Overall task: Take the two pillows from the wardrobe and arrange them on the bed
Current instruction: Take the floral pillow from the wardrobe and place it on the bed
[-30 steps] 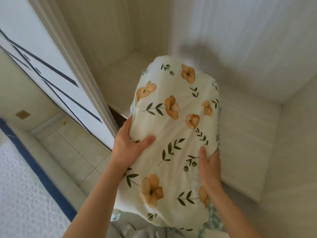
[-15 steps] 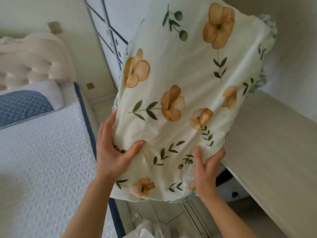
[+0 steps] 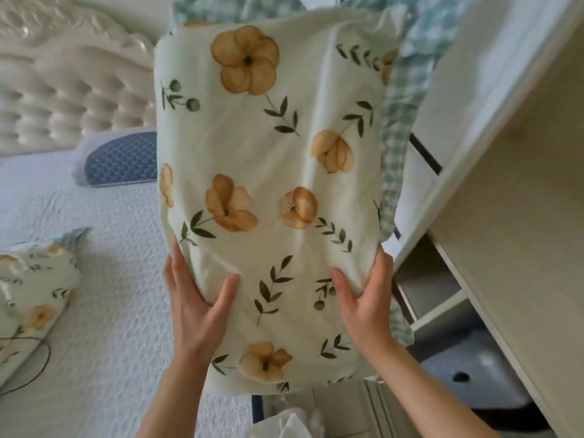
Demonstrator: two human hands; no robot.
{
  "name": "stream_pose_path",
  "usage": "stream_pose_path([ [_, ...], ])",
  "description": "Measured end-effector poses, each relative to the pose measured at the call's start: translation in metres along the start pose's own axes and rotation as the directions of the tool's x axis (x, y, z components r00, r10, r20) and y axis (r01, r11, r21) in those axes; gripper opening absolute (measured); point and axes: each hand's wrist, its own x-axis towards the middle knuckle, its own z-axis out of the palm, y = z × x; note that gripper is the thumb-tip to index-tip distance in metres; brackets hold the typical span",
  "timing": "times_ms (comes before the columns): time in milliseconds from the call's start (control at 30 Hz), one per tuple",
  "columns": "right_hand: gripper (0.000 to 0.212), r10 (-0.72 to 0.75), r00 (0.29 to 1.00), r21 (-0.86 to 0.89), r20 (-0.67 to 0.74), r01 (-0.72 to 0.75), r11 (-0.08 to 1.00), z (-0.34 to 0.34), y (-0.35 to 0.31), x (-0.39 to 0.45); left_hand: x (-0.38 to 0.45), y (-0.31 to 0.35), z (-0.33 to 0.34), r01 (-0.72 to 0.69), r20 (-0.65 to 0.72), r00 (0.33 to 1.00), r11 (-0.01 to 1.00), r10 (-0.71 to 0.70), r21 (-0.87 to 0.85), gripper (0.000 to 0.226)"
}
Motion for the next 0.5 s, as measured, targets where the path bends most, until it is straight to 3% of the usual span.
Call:
stream_pose_path([
  [200, 0.071, 0.056, 0.976, -0.202, 0.21, -0.013, 0.979, 0.076, 0.013, 0.041, 0.046, -0.029, -0.014, 0.09, -0.11, 0.991, 0.993, -0.082, 0.074, 0.092],
  [367, 0.078, 0.19, 0.944, -0.328, 0.269, -0.096, 0.94, 0.126, 0.026, 0.058, 0.08, -0.056, -0.016, 0.15, -0.091, 0.986, 0.977, -0.138, 0.149, 0.085],
  [500, 0.08, 0.172, 0.912, -0.396, 0.373, -0.011, 0.918, 0.161, 0.039, 0.073, 0.106, -0.081, -0.013, 0.208, -0.079, 0.977, 0.961, -0.196, 0.184, 0.079],
])
